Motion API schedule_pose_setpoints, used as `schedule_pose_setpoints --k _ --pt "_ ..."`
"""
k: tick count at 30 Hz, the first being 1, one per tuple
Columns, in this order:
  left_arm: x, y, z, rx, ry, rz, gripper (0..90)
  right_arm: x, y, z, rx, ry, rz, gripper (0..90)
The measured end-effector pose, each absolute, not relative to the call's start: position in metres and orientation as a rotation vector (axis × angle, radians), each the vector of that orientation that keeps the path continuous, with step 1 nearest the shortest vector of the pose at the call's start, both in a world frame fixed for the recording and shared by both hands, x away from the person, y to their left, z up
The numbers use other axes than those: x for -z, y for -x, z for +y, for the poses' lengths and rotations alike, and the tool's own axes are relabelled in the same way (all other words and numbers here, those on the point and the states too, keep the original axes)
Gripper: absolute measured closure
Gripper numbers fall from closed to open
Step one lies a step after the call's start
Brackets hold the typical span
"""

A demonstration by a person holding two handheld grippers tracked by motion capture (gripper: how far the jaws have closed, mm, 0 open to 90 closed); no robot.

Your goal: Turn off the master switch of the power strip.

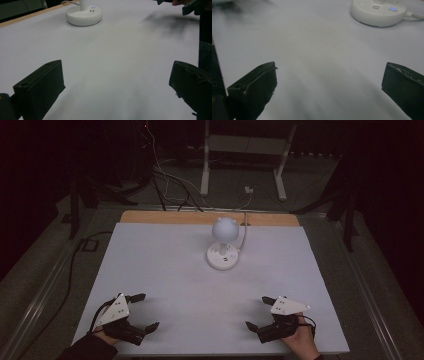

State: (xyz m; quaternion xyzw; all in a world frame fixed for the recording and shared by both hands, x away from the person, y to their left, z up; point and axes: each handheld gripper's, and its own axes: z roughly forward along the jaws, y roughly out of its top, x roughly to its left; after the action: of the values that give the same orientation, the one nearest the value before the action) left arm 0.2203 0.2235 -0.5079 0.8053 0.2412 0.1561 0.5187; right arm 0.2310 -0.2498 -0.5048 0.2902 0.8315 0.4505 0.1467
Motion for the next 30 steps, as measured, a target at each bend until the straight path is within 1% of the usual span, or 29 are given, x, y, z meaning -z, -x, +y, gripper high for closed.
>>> schedule_pose_setpoints --k 17,30 --pt "0.508 -0.22 0.223 -0.371 -1.93 0.583 0.3 0.493 -0.232 -0.24 -1.336 -0.791 2.393 0.0" --pt "0.508 -0.22 0.223 -0.37 -1.928 0.584 0.3 0.476 -0.241 -0.23 -1.374 -0.785 2.352 0.0"
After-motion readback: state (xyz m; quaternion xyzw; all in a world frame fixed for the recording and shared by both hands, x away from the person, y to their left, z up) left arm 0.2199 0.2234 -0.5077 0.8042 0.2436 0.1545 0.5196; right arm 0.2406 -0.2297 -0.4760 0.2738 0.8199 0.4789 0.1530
